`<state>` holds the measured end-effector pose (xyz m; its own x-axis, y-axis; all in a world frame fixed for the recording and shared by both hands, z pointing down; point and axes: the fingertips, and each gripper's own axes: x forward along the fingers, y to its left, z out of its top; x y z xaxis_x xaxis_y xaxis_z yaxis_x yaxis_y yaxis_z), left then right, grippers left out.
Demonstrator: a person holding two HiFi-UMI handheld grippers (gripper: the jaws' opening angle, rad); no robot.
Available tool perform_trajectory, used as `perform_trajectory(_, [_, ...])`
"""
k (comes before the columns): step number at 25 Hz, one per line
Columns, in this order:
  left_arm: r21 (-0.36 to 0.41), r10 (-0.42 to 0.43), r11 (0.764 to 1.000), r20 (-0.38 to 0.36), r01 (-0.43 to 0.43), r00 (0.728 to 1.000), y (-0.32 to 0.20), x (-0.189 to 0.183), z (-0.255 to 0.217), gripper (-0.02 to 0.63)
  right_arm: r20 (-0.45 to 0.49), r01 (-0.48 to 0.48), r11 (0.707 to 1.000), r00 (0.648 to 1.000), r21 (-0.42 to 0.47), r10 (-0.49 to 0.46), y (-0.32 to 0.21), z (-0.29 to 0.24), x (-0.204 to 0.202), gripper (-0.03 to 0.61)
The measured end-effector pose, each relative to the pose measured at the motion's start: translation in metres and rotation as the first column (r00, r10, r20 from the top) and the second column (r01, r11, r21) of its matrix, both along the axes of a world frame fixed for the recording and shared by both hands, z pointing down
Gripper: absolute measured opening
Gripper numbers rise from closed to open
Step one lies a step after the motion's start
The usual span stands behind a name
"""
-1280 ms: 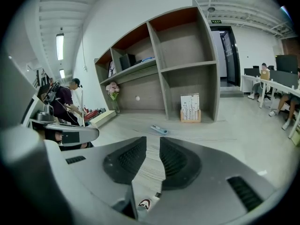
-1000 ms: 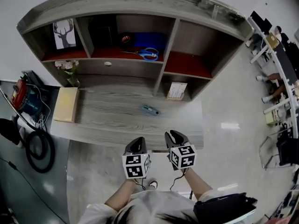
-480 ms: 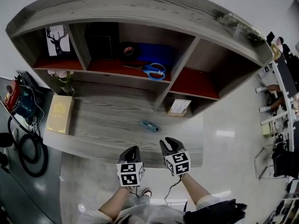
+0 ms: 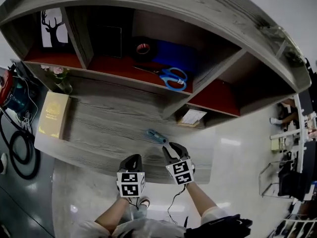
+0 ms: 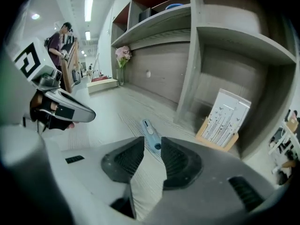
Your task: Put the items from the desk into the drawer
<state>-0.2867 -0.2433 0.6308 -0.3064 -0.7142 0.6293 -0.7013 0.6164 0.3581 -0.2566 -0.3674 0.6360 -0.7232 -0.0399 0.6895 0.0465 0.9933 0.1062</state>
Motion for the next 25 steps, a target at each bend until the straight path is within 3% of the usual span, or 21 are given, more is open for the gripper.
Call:
perform_trajectory(17, [0.01, -0.057, 0.998, -0.036, 0.057, 0.998, -0.016, -0.036, 0.029, -0.003, -0.069, 0.182, 0.983, 0.981, 0.029, -0.18, -0.003, 0.036, -0.038, 0.124])
perform_trajectory(25, [0.006, -0.063, 0.998, -0.061, 0.063, 0.996, -0.016, -0.038, 0.04, -0.003, -0.046, 0.189, 0.982, 0.981, -0.014, -0.189, -0.005, 0.042, -0.045, 0.127])
